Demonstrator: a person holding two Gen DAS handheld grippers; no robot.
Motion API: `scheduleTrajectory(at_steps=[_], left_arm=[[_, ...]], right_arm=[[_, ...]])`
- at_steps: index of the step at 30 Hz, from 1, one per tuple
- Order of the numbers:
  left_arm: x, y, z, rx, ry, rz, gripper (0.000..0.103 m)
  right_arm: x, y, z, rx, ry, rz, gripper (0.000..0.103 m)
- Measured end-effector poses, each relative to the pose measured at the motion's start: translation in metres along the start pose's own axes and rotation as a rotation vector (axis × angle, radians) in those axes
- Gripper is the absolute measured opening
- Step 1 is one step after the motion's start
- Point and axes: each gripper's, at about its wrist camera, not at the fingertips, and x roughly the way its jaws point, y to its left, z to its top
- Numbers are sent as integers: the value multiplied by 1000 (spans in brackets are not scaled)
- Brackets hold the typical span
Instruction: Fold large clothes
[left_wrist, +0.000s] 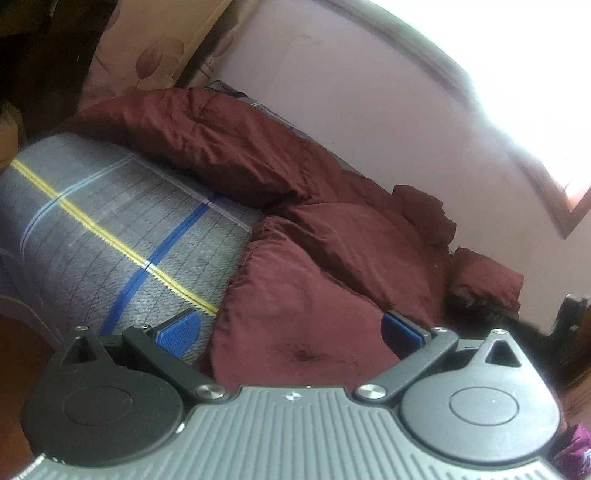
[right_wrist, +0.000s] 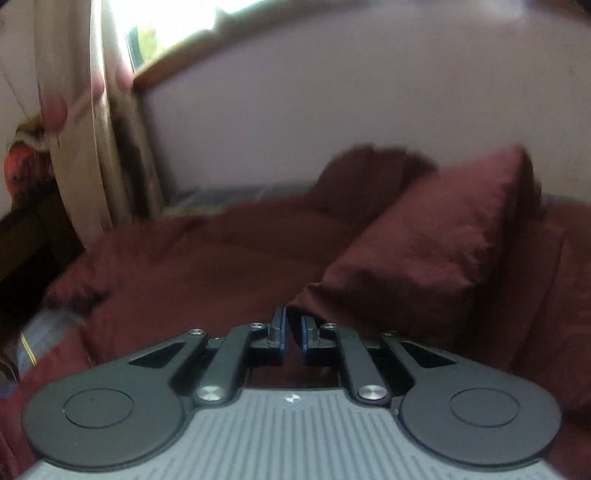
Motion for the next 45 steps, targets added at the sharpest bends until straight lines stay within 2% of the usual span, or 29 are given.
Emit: scheduleTrajectory(at_steps=[2,4,5,6,8,10,12,14,15,18,19,20,21,22,23,25,26,28,30,31,32,34,36,37,38,40,41,43,45], left_arm=[[4,2,0,-4,7,1,103],[8,1,0,0,12,2,103],[9,0,0,6,12,3,103],[9,-1,1,13,10,2,103],[9,-4,1,25,2,3,103],[8,-6,1,29,-2,1,103],[6,-7,1,28,-8,-5,103],[4,-8,3,30,-13,-8,103],[2,-9,3,31,-18,-12,103],[-6,-10,5,42,-42,-19,103],[-9,-10,5,48,-48,-20,103],[-10,-9,5,52,-54,-21,103],[-12,-9,5,55,-57,-21,103],[-13,-8,5,54,-58,-22,103],[-13,-6,5,50,-57,-27,103],[-14,-3,6,36,-50,-35,103],[-14,-2,6,27,-47,-41,103],[-17,1,4,15,-49,-53,103],[-18,2,3,15,-48,-57,103],[-19,1,2,17,-46,-59,103],[-19,1,2,19,-43,-60,103],[-19,-1,1,27,-41,-60,103],[-21,-2,1,39,-48,-50,103],[-22,-3,1,46,-54,-40,103],[-23,-3,2,52,-59,-32,103],[-26,-1,5,57,-72,-11,103],[-29,1,8,53,-80,-3,103],[-34,9,13,44,-101,14,103],[-35,18,20,38,-118,45,103]], right_arm=[[-2,9,-12,-81,3,-37,10],[1,23,-7,-160,0,-42,11],[2,33,-7,-234,5,-72,11],[1,42,-8,-339,20,-114,11],[10,73,-17,-608,75,-218,21],[21,105,-39,-903,127,-305,21],[23,127,-63,-1188,125,-380,20],[23,141,-75,-1362,133,-407,20],[20,145,-74,-1378,119,-417,21],[0,156,-70,-1312,87,-420,35],[-13,160,-70,-1300,45,-403,58],[-35,160,-73,-1297,-23,-388,91],[-53,166,-77,-1302,-104,-377,99],[-76,166,-83,-1301,-184,-364,103],[-95,170,-84,-1278,-251,-328,103],[-126,172,-72,-1134,-290,-238,103],[-140,168,-59,-993,-267,-224,103],[-152,143,-28,-685,-242,-255,103],[-152,97,3,-354,-208,-313,103],[-149,77,16,-214,-176,-302,103],[-144,54,25,-45,-138,-249,103],[-128,23,31,198,-89,-172,103],[-108,11,37,347,-57,-58,101],[-100,21,43,410,-59,14,101],[-95,39,52,402,-72,130,100],[-103,94,73,247,-134,363,98],[-114,118,78,180,-202,421,98],[-132,150,83,123,-290,458,99],[-137,159,79,130,-287,436,99]])
